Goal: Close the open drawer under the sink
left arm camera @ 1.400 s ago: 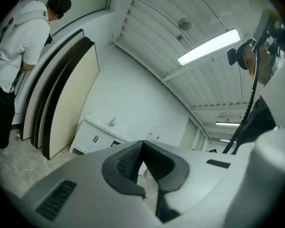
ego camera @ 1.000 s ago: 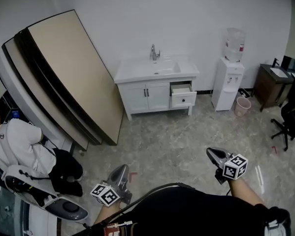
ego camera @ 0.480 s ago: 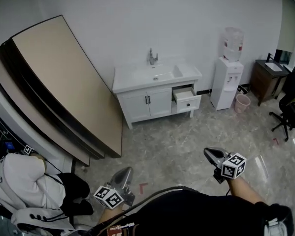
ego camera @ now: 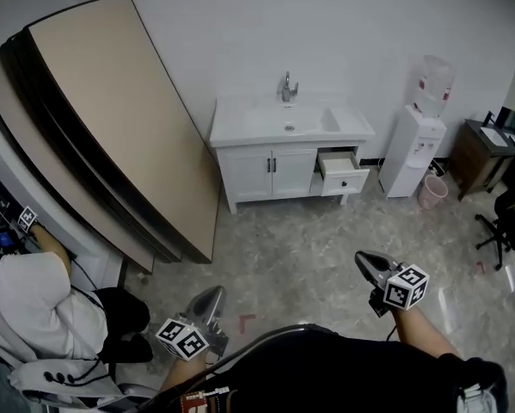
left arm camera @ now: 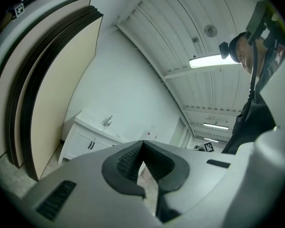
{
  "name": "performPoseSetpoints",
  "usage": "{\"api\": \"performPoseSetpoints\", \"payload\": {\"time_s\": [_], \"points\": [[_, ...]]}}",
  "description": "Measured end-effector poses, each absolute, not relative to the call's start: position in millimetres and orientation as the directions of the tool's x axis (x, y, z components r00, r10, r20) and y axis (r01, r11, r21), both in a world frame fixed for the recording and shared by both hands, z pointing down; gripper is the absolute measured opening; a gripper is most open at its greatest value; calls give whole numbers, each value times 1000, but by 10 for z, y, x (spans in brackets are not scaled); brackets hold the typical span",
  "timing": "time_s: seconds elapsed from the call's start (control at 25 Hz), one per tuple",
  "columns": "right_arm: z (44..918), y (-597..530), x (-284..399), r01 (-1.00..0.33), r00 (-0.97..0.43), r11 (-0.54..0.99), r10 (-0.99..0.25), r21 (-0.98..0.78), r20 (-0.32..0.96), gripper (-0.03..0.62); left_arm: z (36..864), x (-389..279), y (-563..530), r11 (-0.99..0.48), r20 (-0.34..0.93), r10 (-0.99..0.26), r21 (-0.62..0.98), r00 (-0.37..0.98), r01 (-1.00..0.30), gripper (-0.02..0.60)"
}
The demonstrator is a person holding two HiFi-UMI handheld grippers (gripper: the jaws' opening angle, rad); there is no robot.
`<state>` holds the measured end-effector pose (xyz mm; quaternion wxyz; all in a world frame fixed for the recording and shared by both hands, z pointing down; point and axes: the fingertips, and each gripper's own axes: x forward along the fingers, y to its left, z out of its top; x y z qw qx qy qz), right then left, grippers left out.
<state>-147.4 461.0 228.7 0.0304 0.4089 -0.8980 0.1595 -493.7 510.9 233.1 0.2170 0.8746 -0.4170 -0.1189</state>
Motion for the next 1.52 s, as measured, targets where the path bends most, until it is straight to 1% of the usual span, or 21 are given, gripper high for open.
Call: {"api": "performPoseSetpoints", "payload": {"time_s": [0.2, 0.4, 0.68, 0.88, 1.08, 1.24, 1.52], "points": [[2406, 4115, -1455, -709, -701, 645, -687, -284, 190, 2, 2294, -4916, 4808, -523, -16, -813, 459, 581, -719, 0], [2430, 3328, -1353, -660, -746, 686, -648, -306, 155, 2, 2245, -4814, 4311, -464, 0, -856, 443, 518, -767, 0], [2333, 2312, -880, -611, -789, 739, -598, -283, 141, 2, 2054, -4167, 3430, -440, -31, -878, 445, 478, -780, 0], [2336, 1759, -526, -609, -790, 742, -600, -280, 129, 1, 2027, -3735, 2903, -459, -37, -868, 437, 495, -774, 0], [2390, 1431, -266, -628, -773, 720, -619, -293, 137, 1, 2042, -3551, 2500, -459, -19, -864, 442, 504, -771, 0], [2454, 1200, -138, -663, -743, 686, -652, -299, 152, 2, 2073, -3512, 2101, -481, -12, -846, 453, 534, -751, 0], [2488, 711, -176, -748, -656, 603, -735, -277, 172, 2, 2129, -3642, 1211, -578, -63, -776, 469, 628, -668, 0]]}}
